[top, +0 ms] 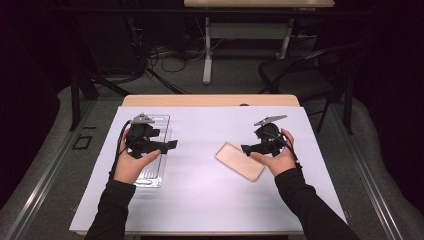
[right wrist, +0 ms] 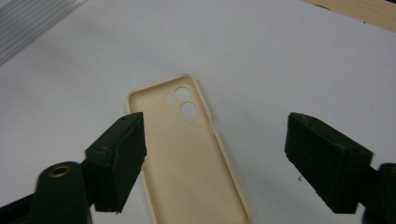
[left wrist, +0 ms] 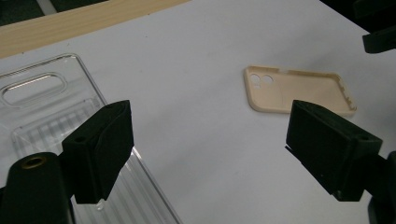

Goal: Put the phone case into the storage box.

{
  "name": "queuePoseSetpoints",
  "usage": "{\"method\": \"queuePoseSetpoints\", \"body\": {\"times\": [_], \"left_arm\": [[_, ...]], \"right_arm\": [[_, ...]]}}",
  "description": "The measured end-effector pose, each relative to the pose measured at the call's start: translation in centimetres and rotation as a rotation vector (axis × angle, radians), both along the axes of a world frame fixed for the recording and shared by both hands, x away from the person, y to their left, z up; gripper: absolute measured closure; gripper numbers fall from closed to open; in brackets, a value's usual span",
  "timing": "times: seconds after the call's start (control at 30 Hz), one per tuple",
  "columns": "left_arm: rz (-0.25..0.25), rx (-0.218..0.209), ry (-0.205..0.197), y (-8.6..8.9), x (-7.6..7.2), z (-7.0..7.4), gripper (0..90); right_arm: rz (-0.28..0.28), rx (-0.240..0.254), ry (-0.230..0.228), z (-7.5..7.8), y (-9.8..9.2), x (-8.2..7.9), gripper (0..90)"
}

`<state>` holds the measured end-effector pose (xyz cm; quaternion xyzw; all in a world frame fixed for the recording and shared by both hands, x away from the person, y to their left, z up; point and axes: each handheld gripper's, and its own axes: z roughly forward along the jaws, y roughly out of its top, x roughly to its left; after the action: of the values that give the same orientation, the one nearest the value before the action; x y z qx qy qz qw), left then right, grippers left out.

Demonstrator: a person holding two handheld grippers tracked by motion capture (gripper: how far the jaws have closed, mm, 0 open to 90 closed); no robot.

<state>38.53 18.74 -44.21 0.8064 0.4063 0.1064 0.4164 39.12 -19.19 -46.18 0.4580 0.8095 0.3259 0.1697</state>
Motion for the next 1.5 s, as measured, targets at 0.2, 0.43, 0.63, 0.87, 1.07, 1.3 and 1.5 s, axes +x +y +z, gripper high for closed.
{"method": "queuePoseSetpoints", "body": {"times": [0.2, 0.43, 0.63, 0.87, 1.07, 1.3, 1.5], "left_arm": [[-0.004, 0.006, -0.008, -0.2, -0.2, 0.1, 15.0], [-0.004, 0.001, -0.018, 0.1, -0.3, 0.3, 15.0], [0.008, -0.001, -0.019, 0.3, -0.3, 0.4, 15.1], [0.007, -0.002, -0.022, 0.3, -0.5, 0.6, 15.1], [0.004, -0.001, -0.028, 0.3, -0.7, 0.7, 15.1], [0.012, -0.002, -0.028, 0.5, -0.6, 0.7, 15.1], [0.014, 0.002, -0.021, 0.5, -0.6, 0.6, 15.1]], "right_arm": [[0.017, -0.002, 0.032, 0.0, -0.1, 0.9, 30.3], [0.035, -0.038, 0.041, 0.1, -0.1, 2.1, 39.2], [0.088, -0.092, 0.05, 0.7, -0.1, 3.0, 49.0], [0.124, -0.135, 0.096, 0.5, 0.5, 3.9, 53.9], [0.15, -0.168, 0.1, 0.4, 1.1, 4.5, 53.6], [0.157, -0.176, 0.116, 0.3, 1.5, 4.9, 57.3], [0.149, -0.193, 0.137, -0.2, 1.6, 5.2, 56.7]]}}
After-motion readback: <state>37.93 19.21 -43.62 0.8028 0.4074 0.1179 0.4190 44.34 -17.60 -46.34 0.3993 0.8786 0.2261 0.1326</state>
